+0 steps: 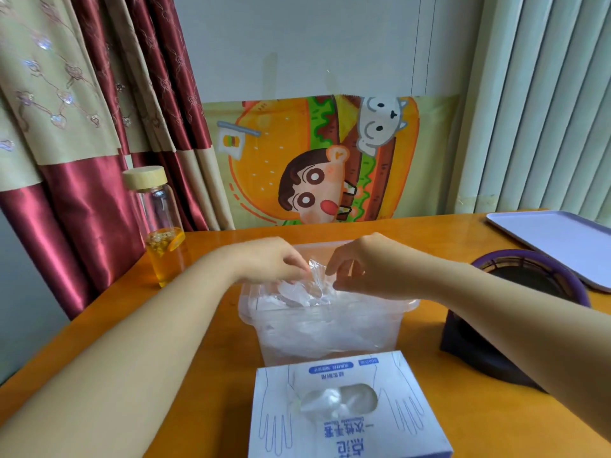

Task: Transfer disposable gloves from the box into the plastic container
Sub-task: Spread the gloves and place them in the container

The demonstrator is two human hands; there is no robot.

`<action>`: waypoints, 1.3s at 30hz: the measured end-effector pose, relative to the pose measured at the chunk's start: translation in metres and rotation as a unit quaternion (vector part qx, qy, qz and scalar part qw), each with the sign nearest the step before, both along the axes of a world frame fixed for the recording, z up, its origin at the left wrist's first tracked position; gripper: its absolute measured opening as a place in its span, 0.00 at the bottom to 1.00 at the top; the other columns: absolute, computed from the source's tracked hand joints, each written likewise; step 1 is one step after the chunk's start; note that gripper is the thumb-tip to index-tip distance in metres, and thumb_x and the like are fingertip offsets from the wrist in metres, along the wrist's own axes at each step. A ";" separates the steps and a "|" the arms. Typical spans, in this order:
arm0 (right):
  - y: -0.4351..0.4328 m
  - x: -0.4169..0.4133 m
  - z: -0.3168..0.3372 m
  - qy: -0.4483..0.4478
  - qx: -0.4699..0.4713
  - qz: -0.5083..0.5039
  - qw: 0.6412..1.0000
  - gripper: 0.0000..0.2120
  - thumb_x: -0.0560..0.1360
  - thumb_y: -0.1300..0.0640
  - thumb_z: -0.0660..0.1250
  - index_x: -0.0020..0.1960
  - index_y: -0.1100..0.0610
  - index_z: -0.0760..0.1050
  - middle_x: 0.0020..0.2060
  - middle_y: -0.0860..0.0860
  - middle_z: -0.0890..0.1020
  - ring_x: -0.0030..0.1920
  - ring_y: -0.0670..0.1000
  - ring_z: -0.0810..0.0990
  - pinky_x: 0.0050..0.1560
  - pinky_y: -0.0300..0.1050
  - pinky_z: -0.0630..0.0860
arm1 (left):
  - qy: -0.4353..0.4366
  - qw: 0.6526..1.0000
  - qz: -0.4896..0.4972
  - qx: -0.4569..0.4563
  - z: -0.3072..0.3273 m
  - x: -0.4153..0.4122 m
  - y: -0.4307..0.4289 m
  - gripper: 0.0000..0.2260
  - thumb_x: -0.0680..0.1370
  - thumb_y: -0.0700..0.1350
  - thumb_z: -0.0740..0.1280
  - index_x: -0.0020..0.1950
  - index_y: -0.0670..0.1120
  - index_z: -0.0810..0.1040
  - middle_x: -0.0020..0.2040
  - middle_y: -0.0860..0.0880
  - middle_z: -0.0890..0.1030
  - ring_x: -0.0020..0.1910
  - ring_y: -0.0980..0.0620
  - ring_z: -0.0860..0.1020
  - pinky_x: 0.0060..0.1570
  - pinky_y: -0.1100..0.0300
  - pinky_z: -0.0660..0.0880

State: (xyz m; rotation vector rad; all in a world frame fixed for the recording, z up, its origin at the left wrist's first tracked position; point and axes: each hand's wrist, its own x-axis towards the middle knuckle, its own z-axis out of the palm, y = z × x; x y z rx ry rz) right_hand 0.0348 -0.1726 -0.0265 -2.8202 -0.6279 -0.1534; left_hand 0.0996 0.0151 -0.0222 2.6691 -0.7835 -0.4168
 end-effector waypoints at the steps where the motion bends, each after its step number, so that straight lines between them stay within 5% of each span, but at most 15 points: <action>1: 0.003 -0.013 0.000 0.000 0.005 0.014 1.000 0.10 0.75 0.52 0.68 0.57 0.49 0.79 0.45 0.40 0.81 0.40 0.38 0.77 0.45 0.31 0.75 | 0.009 0.998 0.013 -0.054 -0.001 -0.005 0.007 0.12 0.80 0.48 0.64 0.63 0.51 0.78 0.57 0.57 0.80 0.53 0.61 0.79 0.55 0.62 0.77; 5: 0.013 -0.048 -0.014 0.097 -0.051 0.070 0.992 0.10 0.77 0.55 0.65 0.57 0.50 0.80 0.51 0.43 0.83 0.43 0.37 0.77 0.42 0.24 0.71 | 0.003 0.979 0.071 -0.189 -0.006 -0.022 0.025 0.10 0.80 0.44 0.65 0.61 0.50 0.78 0.53 0.53 0.82 0.46 0.63 0.81 0.43 0.68 0.78; 10: 0.021 -0.058 -0.049 0.170 -0.116 0.069 0.976 0.14 0.77 0.56 0.66 0.62 0.48 0.78 0.55 0.47 0.82 0.47 0.43 0.76 0.45 0.33 0.67 | -0.059 0.967 0.064 -0.241 -0.015 -0.064 0.026 0.05 0.80 0.42 0.64 0.53 0.50 0.78 0.42 0.55 0.80 0.31 0.70 0.76 0.28 0.74 0.70; 14: 0.028 -0.061 -0.052 0.124 -0.129 0.082 0.980 0.13 0.76 0.54 0.68 0.60 0.47 0.79 0.53 0.47 0.80 0.45 0.43 0.73 0.37 0.28 0.64 | 0.038 0.992 -0.017 -0.123 -0.026 -0.092 0.022 0.05 0.78 0.46 0.68 0.53 0.52 0.79 0.48 0.56 0.82 0.43 0.61 0.81 0.42 0.67 0.78; 19: 0.032 -0.067 -0.061 0.096 -0.217 0.093 0.967 0.18 0.77 0.54 0.67 0.66 0.45 0.74 0.58 0.48 0.75 0.56 0.49 0.74 0.49 0.38 0.68 | 0.043 0.987 -0.083 0.128 -0.052 -0.105 0.013 0.31 0.73 0.54 0.72 0.74 0.52 0.65 0.70 0.53 0.70 0.65 0.53 0.71 0.64 0.58 0.70; 27: 0.030 -0.071 -0.074 0.022 -0.150 0.096 0.984 0.09 0.78 0.53 0.63 0.53 0.51 0.81 0.48 0.46 0.76 0.42 0.47 0.73 0.36 0.37 0.68 | 0.021 0.984 -0.087 0.153 -0.063 -0.108 0.015 0.33 0.74 0.55 0.71 0.76 0.51 0.62 0.73 0.53 0.62 0.67 0.50 0.68 0.66 0.54 0.69; 33: 0.034 -0.087 -0.060 -0.048 -0.135 0.135 0.980 0.09 0.79 0.55 0.63 0.55 0.53 0.80 0.50 0.47 0.76 0.46 0.49 0.78 0.36 0.32 0.64 | 0.026 0.989 -0.045 0.138 -0.065 -0.108 0.014 0.35 0.72 0.55 0.73 0.75 0.53 0.62 0.72 0.56 0.63 0.66 0.50 0.70 0.59 0.58 0.73; 36: 0.038 -0.092 -0.059 -0.081 -0.155 0.145 0.974 0.08 0.80 0.56 0.61 0.55 0.52 0.78 0.50 0.48 0.74 0.44 0.51 0.77 0.41 0.42 0.73 | 0.035 0.989 -0.032 0.138 -0.067 -0.107 0.014 0.37 0.71 0.55 0.74 0.75 0.55 0.60 0.71 0.56 0.66 0.57 0.50 0.75 0.46 0.61 0.76; 39: 0.031 -0.083 -0.061 -0.073 -0.142 0.084 0.984 0.08 0.81 0.55 0.60 0.57 0.51 0.75 0.53 0.47 0.72 0.44 0.51 0.78 0.43 0.45 0.76 | 0.016 0.988 -0.064 0.140 -0.066 -0.107 0.016 0.34 0.73 0.55 0.72 0.76 0.54 0.61 0.73 0.55 0.62 0.65 0.49 0.70 0.55 0.60 0.72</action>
